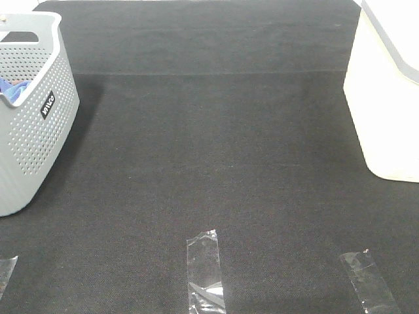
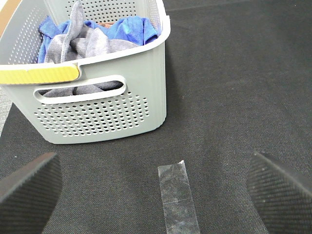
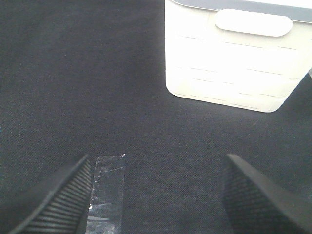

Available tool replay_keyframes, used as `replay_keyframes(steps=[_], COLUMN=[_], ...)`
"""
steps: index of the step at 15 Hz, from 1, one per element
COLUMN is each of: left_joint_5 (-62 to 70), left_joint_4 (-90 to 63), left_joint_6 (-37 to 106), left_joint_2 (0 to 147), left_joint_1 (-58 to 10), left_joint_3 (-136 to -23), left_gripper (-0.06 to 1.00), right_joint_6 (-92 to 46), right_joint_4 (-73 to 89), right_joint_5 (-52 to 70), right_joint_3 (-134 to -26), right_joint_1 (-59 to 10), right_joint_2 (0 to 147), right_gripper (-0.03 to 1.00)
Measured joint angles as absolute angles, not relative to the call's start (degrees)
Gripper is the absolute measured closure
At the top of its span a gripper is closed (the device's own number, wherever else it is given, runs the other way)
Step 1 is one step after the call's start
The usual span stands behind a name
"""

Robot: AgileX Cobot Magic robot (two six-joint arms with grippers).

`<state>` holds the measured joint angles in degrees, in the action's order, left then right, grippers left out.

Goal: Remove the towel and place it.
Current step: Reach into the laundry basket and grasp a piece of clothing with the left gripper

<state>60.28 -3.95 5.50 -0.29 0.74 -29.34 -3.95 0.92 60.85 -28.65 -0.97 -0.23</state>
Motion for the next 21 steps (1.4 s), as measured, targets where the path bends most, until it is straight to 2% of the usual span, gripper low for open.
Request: replay_keyframes(steps=[21], left_joint_5=[60.28], left_joint_4=[-3.95], left_joint_6=[5.50], left_joint_2=[-0.29], left_joint_1=[0.74], left_joint_3=[-29.34], left_gripper=[-0.04], right_joint_6=[-3.95], right_joint_4=[0.92], right_joint_5=[60.85], right_joint_3=[-28.65], right_joint_1=[-0.97], right_joint_2=[-0.23], right_gripper=[0.27])
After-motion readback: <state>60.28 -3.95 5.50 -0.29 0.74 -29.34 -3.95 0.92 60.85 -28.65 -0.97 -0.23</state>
